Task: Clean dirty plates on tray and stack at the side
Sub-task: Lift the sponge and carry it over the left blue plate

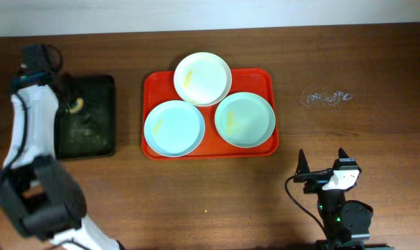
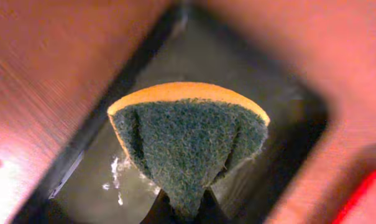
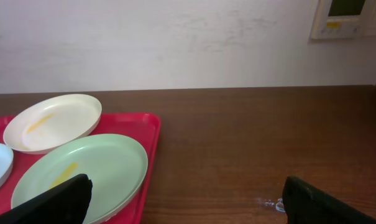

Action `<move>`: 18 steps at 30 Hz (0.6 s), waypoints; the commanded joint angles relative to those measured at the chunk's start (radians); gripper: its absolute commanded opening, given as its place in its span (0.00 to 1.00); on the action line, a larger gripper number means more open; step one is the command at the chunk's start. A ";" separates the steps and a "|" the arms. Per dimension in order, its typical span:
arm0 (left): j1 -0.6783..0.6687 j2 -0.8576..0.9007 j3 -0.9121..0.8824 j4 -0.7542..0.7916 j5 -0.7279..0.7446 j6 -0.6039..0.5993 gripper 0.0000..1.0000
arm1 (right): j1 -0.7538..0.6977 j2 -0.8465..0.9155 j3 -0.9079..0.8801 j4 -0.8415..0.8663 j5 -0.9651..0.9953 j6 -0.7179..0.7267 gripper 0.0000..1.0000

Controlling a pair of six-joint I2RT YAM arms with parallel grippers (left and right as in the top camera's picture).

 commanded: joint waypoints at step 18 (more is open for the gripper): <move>-0.364 -0.240 -0.072 -0.206 0.361 0.027 0.00 | -0.006 -0.006 -0.007 -0.003 0.005 -0.007 0.99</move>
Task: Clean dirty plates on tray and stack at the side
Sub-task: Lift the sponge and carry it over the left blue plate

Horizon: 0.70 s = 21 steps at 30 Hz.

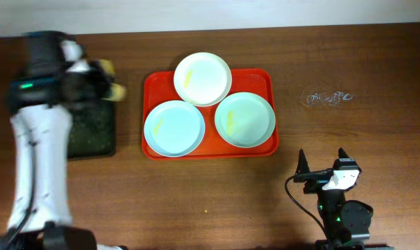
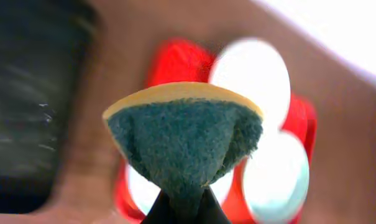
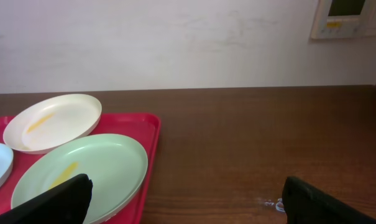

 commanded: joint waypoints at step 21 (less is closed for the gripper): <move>-0.107 0.220 0.130 -0.206 -0.328 -0.019 0.99 | -0.005 -0.006 -0.007 0.034 -0.039 0.037 0.99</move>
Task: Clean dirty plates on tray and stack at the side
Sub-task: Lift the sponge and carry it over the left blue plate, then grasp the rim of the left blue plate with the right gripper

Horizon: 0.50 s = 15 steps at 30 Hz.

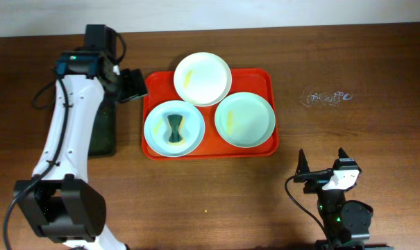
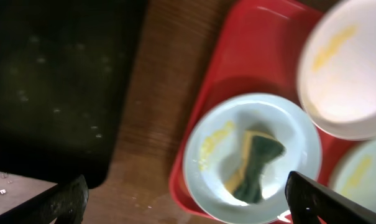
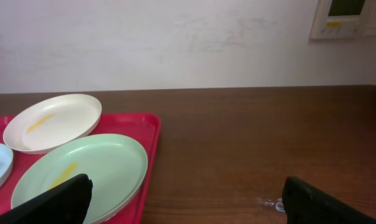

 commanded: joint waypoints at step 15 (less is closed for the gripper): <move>0.011 0.000 -0.011 -0.010 -0.018 -0.032 0.99 | -0.005 0.939 1.324 -0.541 -0.916 0.272 0.99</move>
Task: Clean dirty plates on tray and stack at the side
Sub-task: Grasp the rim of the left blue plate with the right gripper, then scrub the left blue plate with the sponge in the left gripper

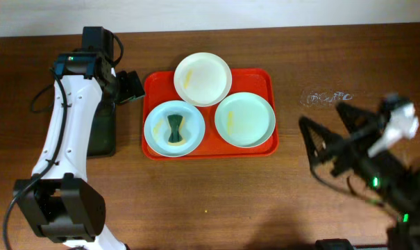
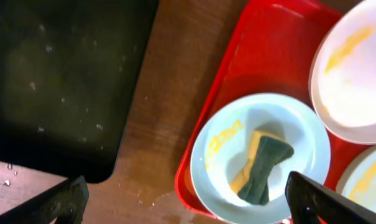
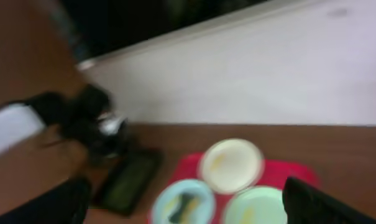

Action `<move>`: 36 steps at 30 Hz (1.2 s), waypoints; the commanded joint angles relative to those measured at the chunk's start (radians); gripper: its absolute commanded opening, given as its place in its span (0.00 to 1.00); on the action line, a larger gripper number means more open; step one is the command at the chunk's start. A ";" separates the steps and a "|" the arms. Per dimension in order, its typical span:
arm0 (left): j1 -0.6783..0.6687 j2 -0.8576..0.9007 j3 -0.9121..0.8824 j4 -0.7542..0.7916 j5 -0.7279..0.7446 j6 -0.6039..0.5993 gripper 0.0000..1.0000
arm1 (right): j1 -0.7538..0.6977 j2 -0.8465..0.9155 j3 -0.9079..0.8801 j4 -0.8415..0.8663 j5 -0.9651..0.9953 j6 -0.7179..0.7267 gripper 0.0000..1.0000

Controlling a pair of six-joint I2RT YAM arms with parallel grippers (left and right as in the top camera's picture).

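Note:
The red tray point(image 1: 266, 147) holds three plates with yellow smears: a white plate point(image 1: 203, 78) at the back, a green plate point(image 1: 245, 119) on the right and a blue plate point(image 1: 157, 135) on the left. A green and yellow sponge point(image 1: 173, 129) lies pinched in the blue plate point(image 2: 299, 134), also shown as sponge point(image 2: 262, 168). My left gripper point(image 1: 131, 87) hangs open and empty by the tray's left edge. My right gripper point(image 1: 331, 132) is open and empty, raised right of the tray; its view is blurred.
A black tray point(image 1: 102, 132) lies left of the red tray, partly under my left arm, and shows wet specks in the left wrist view point(image 2: 57, 81). A patch of water drops point(image 1: 326, 97) marks the table right of the red tray.
My right arm has lifted from its low rest at the front right and now looks down over the whole tray. The left gripper and the sponge have barely shifted.
My left gripper was shut on the sponge over the black tray. Then it held the sponge near the red tray's left edge. Half a second ago it was open and the sponge lay in the blue plate, where it stays; the right arm, still until then, is now raised.

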 commanded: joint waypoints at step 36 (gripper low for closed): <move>-0.073 0.008 -0.417 0.385 0.409 0.116 0.45 | 0.470 1.616 0.588 -0.148 0.154 -0.151 0.04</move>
